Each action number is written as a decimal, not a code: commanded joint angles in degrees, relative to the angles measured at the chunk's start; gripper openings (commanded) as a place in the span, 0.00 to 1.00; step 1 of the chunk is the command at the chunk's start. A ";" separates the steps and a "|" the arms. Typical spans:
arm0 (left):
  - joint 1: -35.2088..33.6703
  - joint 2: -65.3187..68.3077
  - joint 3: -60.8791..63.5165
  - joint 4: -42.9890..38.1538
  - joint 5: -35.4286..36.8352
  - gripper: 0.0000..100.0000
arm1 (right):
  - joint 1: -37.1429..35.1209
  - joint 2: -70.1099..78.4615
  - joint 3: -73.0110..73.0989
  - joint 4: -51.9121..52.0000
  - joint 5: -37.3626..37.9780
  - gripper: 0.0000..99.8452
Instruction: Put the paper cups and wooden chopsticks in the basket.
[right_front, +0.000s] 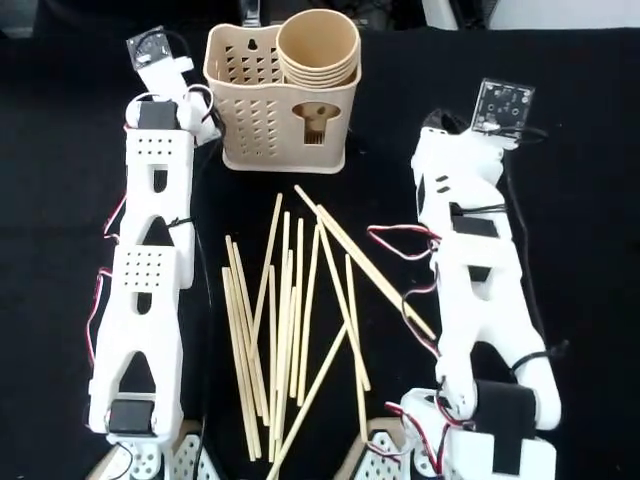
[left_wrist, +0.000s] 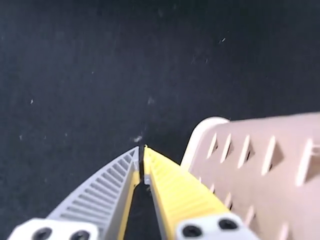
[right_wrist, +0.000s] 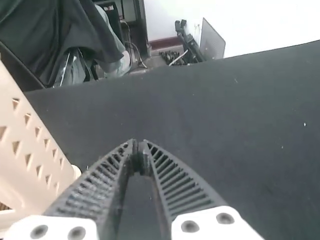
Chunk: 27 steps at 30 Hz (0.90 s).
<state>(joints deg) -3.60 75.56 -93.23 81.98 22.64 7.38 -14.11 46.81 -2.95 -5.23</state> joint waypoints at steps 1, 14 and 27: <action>1.63 -1.23 -2.42 2.20 0.44 0.03 | 0.88 0.22 -0.48 -1.41 0.70 0.01; 3.12 -1.41 -2.51 10.20 0.44 0.03 | 2.02 0.48 0.13 -1.05 0.53 0.01; 2.33 -13.19 -2.33 19.08 0.09 0.03 | 6.07 -0.75 1.63 5.10 8.53 0.02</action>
<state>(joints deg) -1.41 68.44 -93.23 100.35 22.90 13.54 -13.41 49.19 -1.71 -1.98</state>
